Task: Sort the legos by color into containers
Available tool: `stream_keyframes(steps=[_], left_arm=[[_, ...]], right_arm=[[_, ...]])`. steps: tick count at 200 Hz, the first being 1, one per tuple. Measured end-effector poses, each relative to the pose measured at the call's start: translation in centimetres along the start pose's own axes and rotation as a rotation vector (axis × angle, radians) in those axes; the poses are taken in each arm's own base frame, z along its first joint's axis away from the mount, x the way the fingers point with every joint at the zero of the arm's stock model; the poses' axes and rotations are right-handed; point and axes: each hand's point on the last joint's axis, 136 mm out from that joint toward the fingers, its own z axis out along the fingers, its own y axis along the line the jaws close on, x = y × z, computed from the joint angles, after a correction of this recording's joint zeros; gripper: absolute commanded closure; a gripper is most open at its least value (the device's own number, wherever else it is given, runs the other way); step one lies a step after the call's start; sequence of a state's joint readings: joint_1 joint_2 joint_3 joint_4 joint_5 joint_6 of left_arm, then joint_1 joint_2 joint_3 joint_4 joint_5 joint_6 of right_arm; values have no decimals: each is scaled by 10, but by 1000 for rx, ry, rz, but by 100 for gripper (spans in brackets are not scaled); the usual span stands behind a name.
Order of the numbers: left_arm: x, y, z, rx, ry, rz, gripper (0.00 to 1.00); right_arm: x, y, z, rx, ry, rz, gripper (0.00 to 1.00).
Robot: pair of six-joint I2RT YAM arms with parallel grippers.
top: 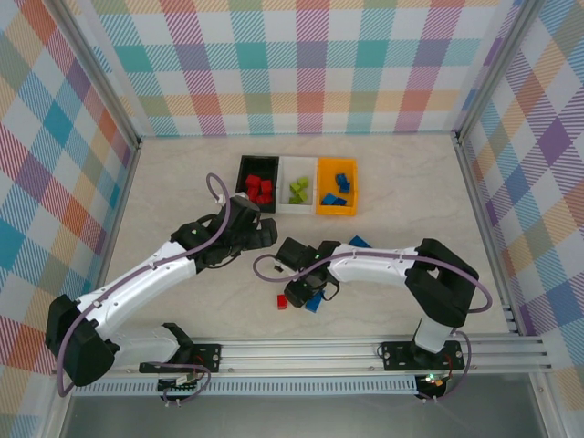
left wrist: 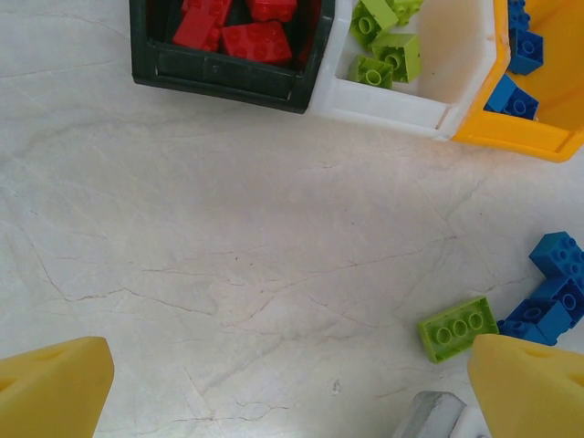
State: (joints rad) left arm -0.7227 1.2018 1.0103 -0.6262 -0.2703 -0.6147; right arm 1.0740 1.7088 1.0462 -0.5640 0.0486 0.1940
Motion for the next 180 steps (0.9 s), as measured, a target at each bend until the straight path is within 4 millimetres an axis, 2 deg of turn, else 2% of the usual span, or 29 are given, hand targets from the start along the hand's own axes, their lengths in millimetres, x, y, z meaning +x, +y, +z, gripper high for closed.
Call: stream_keyframes(steps=[76,102,145,166,180], left_arm=[[0,0,0,-1,0,1,0],[0,1,-1,0,-3,0,0],[5,8,-6,5,-10,-3,0],[8,11,-7,2,-7,-2,0],[11,14,-8,0,-6,-6,0]], right_arm=[[-1,3,1,-7,-8,2,78],[-4,1,-2,-2,-27,14,80],[-22,-12,-29,2,-114,61,80],[-40,-21,-40,14,-159,87,79],[-58,-32,-52,28,-208,118,79]])
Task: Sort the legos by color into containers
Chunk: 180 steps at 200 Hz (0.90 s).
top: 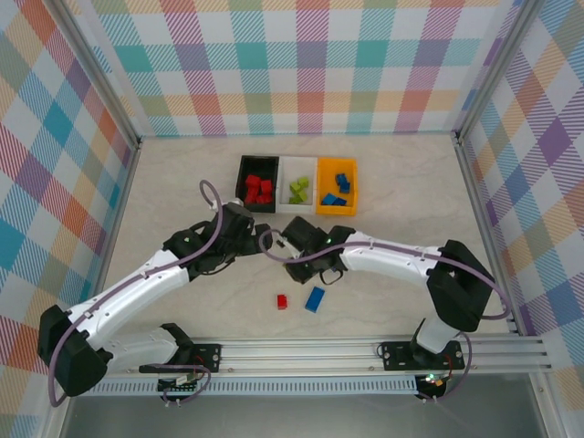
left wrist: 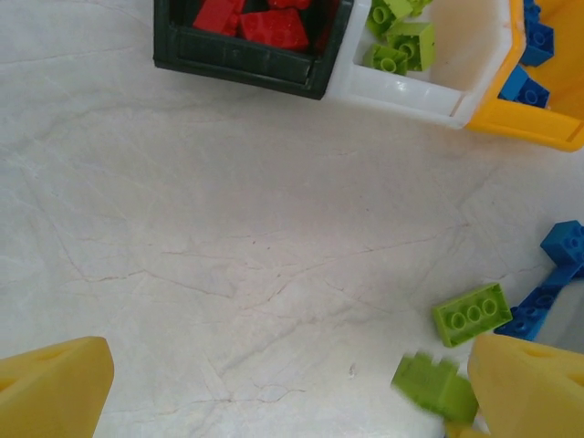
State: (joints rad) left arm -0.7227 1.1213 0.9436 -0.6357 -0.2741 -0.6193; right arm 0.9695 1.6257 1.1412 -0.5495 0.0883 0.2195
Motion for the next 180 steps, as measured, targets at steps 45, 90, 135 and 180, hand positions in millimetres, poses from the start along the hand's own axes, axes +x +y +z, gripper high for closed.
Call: stream_keyframes(steps=[45,90,135,180], left_arm=[[9,11,-9,-2,7,-19,0],[21,12,-7,11,51,-12,0],[42,-1,4,47,152,30,7],[101,-29,20,66,328,201,22]], right_arm=[[-110,-63,-23,93,-207,149,78],[-177,-132,14,189,-255,265,75],[-189,-171,49,229,-210,345,42],[-159,-163,26,217,-203,377,40]])
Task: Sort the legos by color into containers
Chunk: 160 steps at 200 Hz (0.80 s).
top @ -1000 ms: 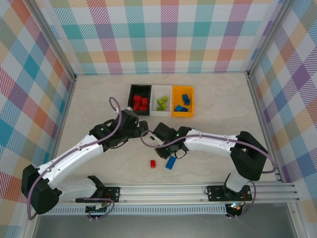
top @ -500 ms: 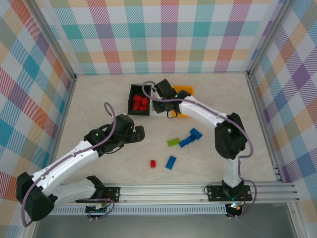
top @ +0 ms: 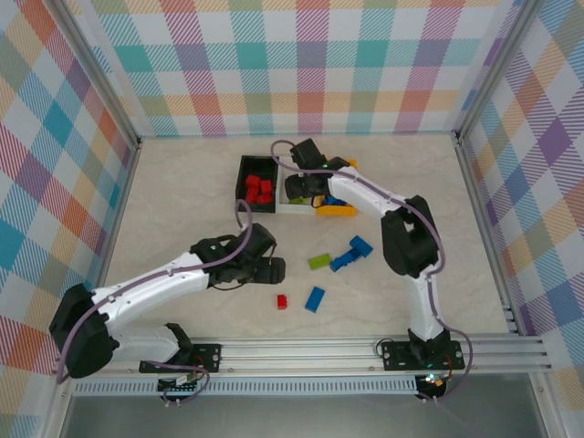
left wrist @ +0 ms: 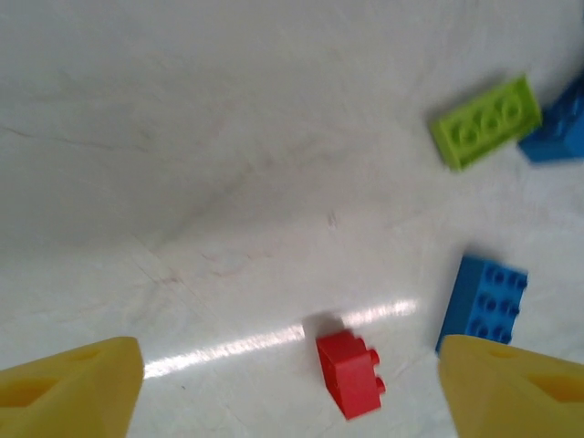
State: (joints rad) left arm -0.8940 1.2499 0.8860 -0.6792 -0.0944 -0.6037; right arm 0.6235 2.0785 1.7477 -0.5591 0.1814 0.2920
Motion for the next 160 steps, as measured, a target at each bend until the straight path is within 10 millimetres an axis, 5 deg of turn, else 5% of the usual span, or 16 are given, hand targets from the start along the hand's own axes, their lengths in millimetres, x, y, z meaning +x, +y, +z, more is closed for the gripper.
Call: stream_keyframes(steps=[54,100,160], left_arm=[[54,-22,39,-43,197,169,32],[78,-24,65,-108,292,252,50],[78,-24,74,-139,305,262,71]], right_arm=[[30,-13,-76,-49,-83,49,39],[54,-21,-88,-49,-78,63,39],[45,-20,-109,-67,-135,68,40]])
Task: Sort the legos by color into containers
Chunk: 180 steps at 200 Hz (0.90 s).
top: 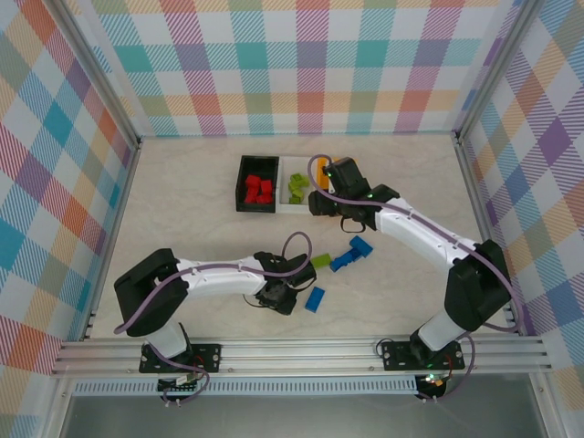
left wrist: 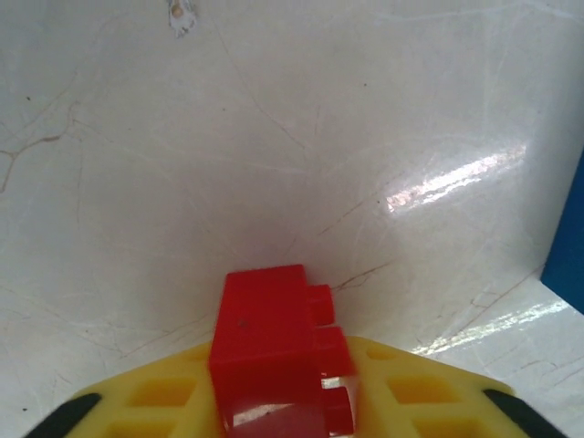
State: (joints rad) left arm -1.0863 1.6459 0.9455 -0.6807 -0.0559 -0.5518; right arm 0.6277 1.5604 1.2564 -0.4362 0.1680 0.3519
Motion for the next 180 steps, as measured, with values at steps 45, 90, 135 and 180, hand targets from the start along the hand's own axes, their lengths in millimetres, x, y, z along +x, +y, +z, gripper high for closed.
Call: stream_keyframes(steps=[45,90,135,180], left_arm=[[-12,5,-10,-36,-52,-9,75],[-54,43,-58,-62,-220,-147,76],[-142,117,-121,-108,-480,-430,77],[-235,163,-128,-185,-608,-576,78]], right_arm=[[3,-1,1,-1,-3,0,40],[6,-3,0,0,0,4,40],[5,-3,-11,-9,-25,9,40],[10,-6,-16,-6,-26,9,39]])
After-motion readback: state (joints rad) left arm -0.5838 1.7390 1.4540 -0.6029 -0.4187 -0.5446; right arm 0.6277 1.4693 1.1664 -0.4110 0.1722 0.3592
